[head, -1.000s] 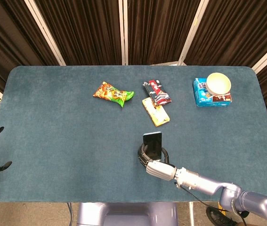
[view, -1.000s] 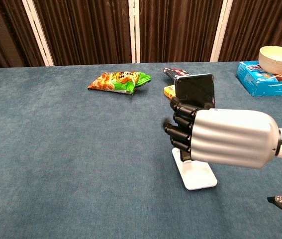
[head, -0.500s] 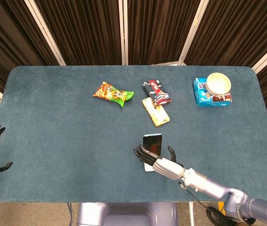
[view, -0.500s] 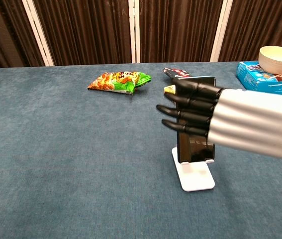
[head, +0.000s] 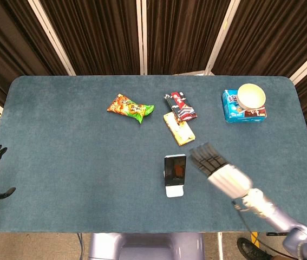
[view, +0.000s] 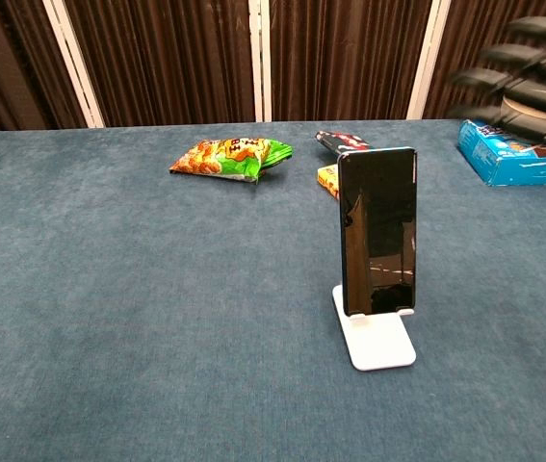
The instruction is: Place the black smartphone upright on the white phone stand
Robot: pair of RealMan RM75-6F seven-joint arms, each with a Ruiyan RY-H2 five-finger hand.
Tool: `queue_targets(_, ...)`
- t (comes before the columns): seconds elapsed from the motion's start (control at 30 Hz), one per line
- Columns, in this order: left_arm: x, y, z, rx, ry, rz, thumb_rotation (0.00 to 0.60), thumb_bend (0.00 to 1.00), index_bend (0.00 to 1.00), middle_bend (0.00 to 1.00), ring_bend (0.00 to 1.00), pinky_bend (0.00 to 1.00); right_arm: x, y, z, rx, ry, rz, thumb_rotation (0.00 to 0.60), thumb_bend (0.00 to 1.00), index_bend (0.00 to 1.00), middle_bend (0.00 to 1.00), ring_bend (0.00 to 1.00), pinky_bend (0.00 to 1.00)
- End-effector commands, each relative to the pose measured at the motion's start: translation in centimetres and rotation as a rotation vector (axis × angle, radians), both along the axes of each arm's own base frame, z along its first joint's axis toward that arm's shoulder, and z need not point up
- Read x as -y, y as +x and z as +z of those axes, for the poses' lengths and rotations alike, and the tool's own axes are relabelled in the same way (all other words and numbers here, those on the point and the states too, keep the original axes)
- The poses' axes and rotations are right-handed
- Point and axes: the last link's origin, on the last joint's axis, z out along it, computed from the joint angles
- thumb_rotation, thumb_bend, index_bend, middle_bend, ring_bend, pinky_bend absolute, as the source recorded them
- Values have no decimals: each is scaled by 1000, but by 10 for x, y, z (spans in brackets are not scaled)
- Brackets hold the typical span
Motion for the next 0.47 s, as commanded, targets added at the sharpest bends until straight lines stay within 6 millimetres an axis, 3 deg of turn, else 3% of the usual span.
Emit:
queue_targets(0.03,1,1,-1,-3,-3,-5,600,0,0,0,0,0,-1,-46,36,203,34,-321,600,0,0,0,0,0)
queue_targets(0.3,4,4,-2,-1,-3,-13,600,0,0,0,0,0,-25,-64,43,640,343,-721,600,0,0,0,0,0)
queue_targets(0.47,4,4,0,3,0,-16,600,0,0,0,0,0,-51,-63,40,712,369,-782,600,0,0,0,0,0)
